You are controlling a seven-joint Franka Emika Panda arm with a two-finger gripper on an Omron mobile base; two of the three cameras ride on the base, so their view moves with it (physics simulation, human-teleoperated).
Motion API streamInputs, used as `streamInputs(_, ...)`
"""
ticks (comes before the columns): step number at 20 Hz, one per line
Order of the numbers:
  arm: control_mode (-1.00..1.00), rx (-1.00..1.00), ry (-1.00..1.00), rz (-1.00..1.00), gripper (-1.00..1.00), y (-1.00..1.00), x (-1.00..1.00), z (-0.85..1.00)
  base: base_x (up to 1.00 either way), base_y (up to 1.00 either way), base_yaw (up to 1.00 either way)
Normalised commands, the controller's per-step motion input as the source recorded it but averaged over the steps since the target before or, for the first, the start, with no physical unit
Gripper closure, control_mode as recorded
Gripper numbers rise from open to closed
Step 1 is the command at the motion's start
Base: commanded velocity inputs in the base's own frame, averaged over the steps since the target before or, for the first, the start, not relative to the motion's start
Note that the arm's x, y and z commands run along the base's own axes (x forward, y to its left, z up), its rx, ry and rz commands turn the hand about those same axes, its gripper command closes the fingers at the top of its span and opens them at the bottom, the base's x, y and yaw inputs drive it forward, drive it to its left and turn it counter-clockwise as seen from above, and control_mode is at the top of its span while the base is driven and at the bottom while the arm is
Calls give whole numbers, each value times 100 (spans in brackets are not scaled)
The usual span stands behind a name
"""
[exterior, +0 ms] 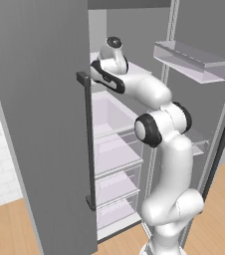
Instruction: Place one lime and one fish in each tupperware on the nearby counter, to pack two identical lunches.
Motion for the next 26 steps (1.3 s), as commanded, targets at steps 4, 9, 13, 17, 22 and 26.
streamInputs(4, -100, 0, -3, -2, -100, 0, 0, -10, 0, 0, 0)
streamInputs(9, -100, 0, 0, 0, 100, 0, 0, 0, 0, 0, 0)
streamInputs(13, -100, 0, 0, 0, 100, 0, 0, 0, 0, 0, 0)
streamInputs(17, -100, 0, 0, 0, 100, 0, 0, 0, 0, 0, 0)
streamInputs(22, -100, 0, 0, 0, 100, -32, -13, -2, 0, 0, 0)
streamInputs(26, -100, 0, 0, 0, 100, -59, -63, 1, 0, 0, 0)
